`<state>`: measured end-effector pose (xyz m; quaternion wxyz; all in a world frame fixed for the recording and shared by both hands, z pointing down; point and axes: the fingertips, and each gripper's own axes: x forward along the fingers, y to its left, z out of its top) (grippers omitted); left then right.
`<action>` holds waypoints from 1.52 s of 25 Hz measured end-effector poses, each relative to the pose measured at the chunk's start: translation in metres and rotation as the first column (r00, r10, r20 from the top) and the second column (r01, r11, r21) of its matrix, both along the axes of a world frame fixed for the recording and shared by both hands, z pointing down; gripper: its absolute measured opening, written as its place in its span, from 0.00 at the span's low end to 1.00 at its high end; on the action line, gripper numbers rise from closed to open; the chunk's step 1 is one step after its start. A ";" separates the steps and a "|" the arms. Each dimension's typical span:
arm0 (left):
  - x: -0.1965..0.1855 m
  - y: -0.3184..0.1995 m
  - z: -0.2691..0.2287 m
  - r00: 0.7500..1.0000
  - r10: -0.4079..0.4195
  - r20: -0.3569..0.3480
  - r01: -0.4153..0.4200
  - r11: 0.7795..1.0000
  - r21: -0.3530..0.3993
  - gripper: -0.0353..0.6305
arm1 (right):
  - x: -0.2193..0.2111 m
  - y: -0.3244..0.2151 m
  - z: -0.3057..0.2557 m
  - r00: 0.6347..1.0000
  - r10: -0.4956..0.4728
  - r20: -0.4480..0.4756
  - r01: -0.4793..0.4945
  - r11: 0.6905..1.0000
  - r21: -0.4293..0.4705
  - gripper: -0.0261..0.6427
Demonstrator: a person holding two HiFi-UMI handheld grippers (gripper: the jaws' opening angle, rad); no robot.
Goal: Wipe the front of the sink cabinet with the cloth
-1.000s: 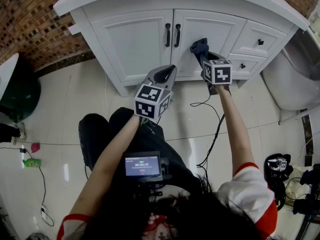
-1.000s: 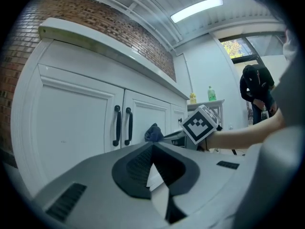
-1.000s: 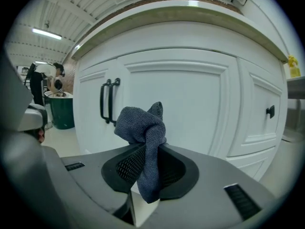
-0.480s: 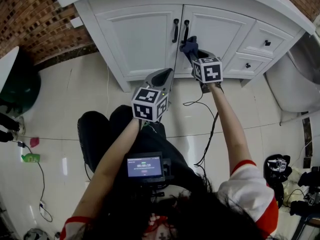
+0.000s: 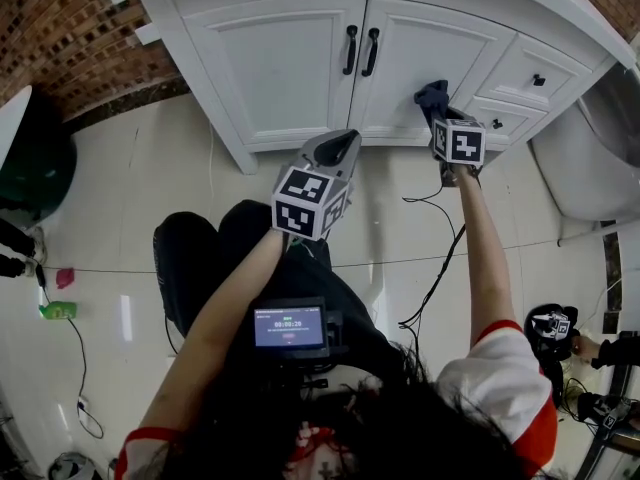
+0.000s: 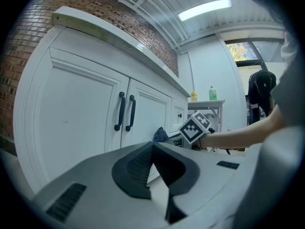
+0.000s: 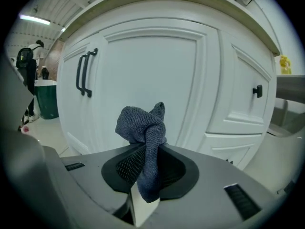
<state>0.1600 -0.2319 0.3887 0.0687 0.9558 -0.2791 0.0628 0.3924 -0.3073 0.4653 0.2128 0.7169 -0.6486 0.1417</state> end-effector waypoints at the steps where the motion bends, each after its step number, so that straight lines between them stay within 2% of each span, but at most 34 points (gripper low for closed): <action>1: 0.003 0.000 0.000 1.000 0.003 -0.002 -0.003 1.000 0.001 0.11 | 0.012 0.003 0.002 1.000 0.019 -0.007 -0.019 1.000 -0.009 0.17; 8: 0.017 0.001 0.002 1.000 0.014 -0.002 -0.014 1.000 -0.022 0.11 | 0.076 0.024 0.015 0.988 0.148 -0.034 -0.149 0.987 -0.052 0.17; 11: 0.021 0.004 0.004 1.000 0.025 0.008 -0.025 0.999 -0.023 0.11 | 0.086 0.031 0.020 0.984 0.173 -0.033 -0.175 0.982 -0.069 0.17; 14: 0.024 0.004 0.005 0.999 0.029 0.019 -0.029 0.999 -0.014 0.11 | 0.081 0.032 0.022 0.987 0.156 -0.028 -0.158 0.985 -0.068 0.17; 17: 0.022 0.002 0.006 0.999 0.024 0.024 -0.023 1.000 -0.011 0.11 | 0.058 0.027 0.023 0.995 0.097 -0.025 -0.099 0.994 -0.056 0.17; 22: 0.014 0.001 0.006 1.000 0.013 0.026 -0.013 1.000 -0.001 0.11 | -0.009 0.015 0.026 0.999 -0.041 -0.004 0.041 0.999 -0.033 0.17; 27: 0.002 -0.005 -0.015 1.000 -0.020 -0.025 0.021 0.999 0.035 0.11 | -0.075 0.000 0.027 0.988 -0.149 0.035 0.149 0.989 -0.012 0.17; 33: -0.005 0.000 -0.035 0.998 -0.021 -0.055 0.025 0.996 0.083 0.11 | -0.135 -0.020 0.034 0.972 -0.214 0.093 0.215 0.977 0.006 0.17; 38: -0.010 0.001 -0.044 0.998 -0.014 -0.069 0.021 0.995 0.102 0.11 | -0.156 -0.037 0.050 0.968 -0.233 0.089 0.236 0.972 -0.016 0.17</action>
